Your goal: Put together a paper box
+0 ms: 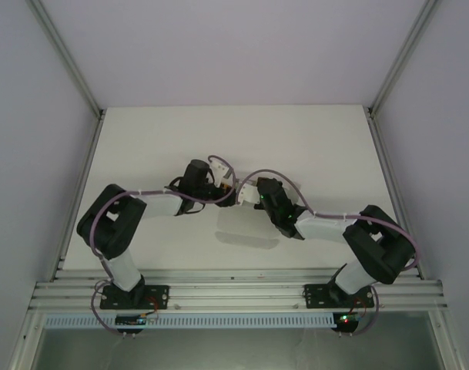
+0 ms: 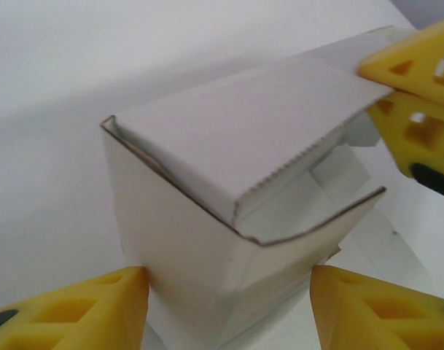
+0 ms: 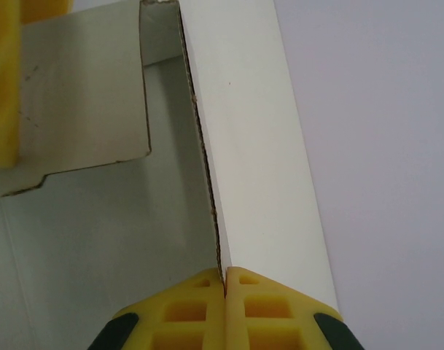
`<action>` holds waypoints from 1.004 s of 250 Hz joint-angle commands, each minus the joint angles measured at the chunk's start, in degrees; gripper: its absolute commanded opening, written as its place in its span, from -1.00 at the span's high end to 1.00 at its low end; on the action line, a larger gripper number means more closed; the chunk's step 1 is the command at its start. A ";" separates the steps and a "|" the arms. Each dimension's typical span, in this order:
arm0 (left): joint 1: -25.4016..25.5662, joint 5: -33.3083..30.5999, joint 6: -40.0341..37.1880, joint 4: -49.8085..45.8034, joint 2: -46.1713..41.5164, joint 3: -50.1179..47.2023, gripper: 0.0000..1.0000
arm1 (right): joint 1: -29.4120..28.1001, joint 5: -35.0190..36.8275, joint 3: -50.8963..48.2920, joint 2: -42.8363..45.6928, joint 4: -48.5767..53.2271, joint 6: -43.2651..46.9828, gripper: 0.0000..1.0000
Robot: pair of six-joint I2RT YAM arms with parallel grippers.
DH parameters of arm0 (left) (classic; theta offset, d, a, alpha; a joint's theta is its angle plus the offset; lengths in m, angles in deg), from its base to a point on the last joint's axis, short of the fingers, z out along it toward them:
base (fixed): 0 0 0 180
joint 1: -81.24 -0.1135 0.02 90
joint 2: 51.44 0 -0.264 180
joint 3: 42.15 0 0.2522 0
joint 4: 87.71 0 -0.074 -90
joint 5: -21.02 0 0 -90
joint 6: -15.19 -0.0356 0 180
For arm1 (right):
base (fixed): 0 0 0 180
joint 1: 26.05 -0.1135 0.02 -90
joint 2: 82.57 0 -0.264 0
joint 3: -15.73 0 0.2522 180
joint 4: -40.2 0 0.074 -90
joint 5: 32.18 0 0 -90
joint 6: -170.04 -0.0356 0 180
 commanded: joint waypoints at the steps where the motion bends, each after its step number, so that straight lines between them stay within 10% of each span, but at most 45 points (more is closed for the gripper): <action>1: 0.13 9.58 -2.16 7.39 -0.30 -2.38 -0.18 | -0.70 -1.76 -2.47 -0.88 -0.50 -1.30 1.00; 121: -0.23 5.33 -6.07 -0.50 -1.85 -2.00 -0.17 | -3.43 1.91 -6.02 -1.08 -13.86 8.58 1.00; 251: 1.44 -2.82 -5.31 3.99 -0.72 -1.53 0.34 | -4.31 -4.21 -4.19 6.20 1.71 0.77 1.00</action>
